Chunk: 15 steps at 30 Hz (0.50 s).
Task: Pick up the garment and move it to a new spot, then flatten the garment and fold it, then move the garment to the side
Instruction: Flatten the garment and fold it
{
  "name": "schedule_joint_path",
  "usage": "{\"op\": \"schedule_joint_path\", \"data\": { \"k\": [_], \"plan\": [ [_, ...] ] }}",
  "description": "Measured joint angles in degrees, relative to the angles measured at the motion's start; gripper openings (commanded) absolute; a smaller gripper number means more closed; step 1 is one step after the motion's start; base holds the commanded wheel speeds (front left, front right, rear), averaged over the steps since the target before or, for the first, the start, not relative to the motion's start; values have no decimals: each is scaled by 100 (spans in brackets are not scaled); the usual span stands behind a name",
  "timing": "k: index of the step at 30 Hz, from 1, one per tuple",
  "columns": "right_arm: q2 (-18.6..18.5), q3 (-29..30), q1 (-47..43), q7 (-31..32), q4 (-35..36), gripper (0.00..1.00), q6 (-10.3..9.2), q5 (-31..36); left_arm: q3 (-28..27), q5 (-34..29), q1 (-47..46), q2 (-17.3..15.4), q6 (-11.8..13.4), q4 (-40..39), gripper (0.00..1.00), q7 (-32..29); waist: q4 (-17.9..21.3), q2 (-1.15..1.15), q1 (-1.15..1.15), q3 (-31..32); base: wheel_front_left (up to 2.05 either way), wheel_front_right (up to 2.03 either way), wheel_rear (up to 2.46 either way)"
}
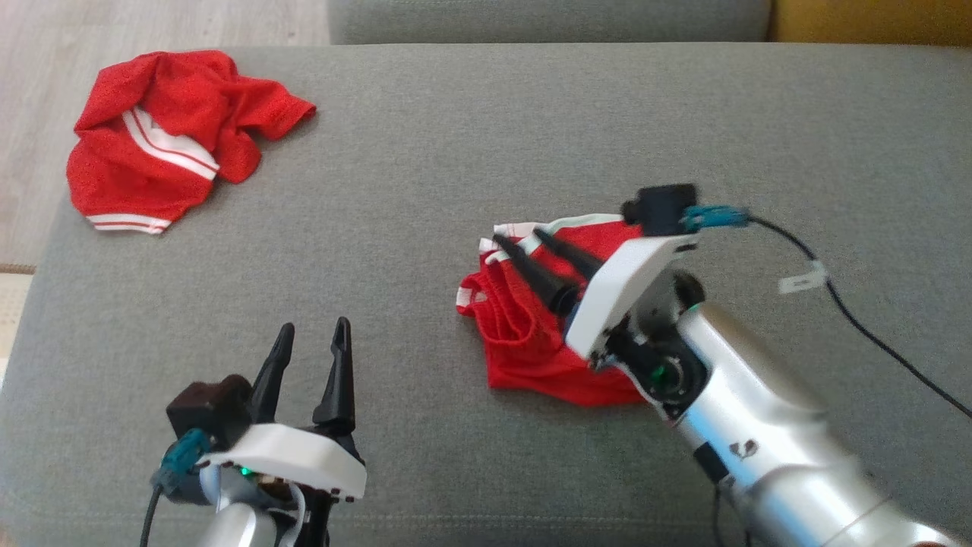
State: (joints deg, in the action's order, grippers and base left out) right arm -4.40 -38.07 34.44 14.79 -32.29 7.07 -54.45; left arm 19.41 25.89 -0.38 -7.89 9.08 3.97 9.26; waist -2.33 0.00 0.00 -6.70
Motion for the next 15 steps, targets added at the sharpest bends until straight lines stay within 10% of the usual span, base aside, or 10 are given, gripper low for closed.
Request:
{"op": "schedule_joint_path", "data": {
  "k": [15],
  "plan": [
    [-477, 1505, -116, -2636, 26, 100, 0, 1904, -182, -48, -127, -5, 163, -13, 100, 365, 240, 0, 0, 153, 0, 0, 0]
  ]
}}
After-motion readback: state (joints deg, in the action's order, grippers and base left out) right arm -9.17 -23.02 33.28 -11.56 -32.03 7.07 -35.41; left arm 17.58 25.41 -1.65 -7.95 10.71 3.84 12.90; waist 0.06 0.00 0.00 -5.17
